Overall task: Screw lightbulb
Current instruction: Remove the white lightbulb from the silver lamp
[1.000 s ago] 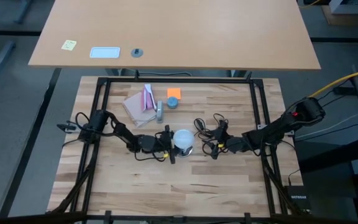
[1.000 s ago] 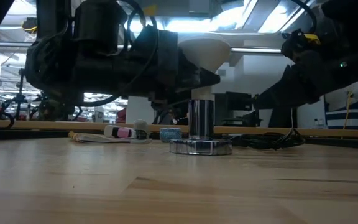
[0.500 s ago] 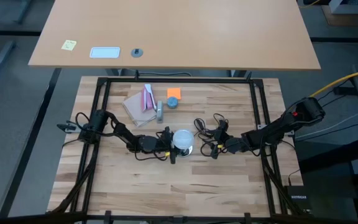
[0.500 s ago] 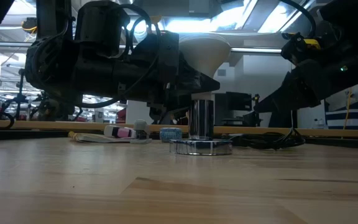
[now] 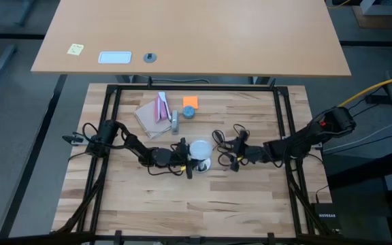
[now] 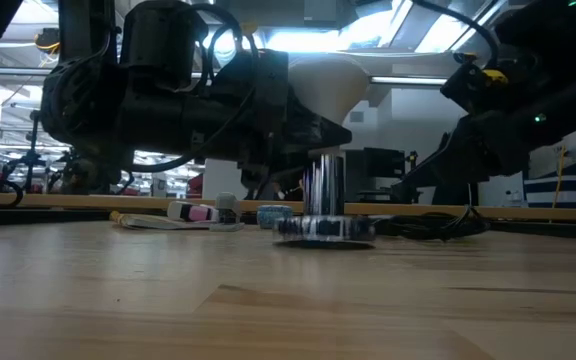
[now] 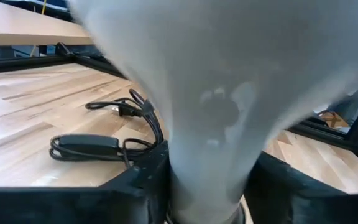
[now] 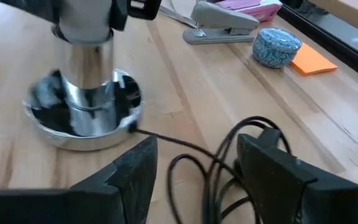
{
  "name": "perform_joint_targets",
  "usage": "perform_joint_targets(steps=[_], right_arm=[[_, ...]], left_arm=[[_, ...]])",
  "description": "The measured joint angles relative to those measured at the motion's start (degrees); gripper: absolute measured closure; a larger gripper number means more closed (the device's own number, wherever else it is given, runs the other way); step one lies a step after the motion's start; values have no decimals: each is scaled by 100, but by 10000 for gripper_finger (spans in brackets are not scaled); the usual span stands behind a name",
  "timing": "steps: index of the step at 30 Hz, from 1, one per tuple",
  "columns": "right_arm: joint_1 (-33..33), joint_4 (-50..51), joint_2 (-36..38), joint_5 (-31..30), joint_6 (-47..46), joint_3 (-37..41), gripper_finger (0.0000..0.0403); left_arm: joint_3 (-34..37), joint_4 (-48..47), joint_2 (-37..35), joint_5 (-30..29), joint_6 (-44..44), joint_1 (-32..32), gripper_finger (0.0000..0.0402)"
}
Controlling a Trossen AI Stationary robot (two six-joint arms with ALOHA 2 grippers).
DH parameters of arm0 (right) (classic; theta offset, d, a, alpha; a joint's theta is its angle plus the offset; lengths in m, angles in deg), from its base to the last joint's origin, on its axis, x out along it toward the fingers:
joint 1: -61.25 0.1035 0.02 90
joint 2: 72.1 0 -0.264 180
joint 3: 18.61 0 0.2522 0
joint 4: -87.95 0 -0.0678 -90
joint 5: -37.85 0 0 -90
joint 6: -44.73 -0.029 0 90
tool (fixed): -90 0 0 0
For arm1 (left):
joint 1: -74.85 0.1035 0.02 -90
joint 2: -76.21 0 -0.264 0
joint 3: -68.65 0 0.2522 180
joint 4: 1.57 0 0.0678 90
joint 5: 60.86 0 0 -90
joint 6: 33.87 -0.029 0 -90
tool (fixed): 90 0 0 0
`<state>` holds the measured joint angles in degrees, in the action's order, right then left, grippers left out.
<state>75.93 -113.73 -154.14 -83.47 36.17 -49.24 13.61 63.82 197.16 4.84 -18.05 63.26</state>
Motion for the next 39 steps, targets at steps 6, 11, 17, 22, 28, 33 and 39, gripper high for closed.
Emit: perform_joint_targets(steps=[6,11,17,22,28,33,39], right_arm=[[-353,123,0,398,363,-81,178],[-555,610,-71,748,1020,-476,178],[-656,696,-693,1190,1487,-1068,178],[-650,1001,-1507,1193,1480,-1588,178],[-645,1255,-2041,1061,1459,-1997,178],[-652,1733,-2075,1504,1243,-2186,178],[-658,2078,-2076,2281,856,-2203,178]], left_arm=[[-3,-19,-9,-1,-131,-9,266],[-3,-29,-9,32,-129,-9,248],[-3,-41,-9,176,-136,-9,256],[-3,-62,-9,215,-269,-17,255],[1,-106,-9,212,-341,-52,249],[2,-163,-9,209,-429,-51,255],[-1,-168,-9,26,-655,-55,250]])
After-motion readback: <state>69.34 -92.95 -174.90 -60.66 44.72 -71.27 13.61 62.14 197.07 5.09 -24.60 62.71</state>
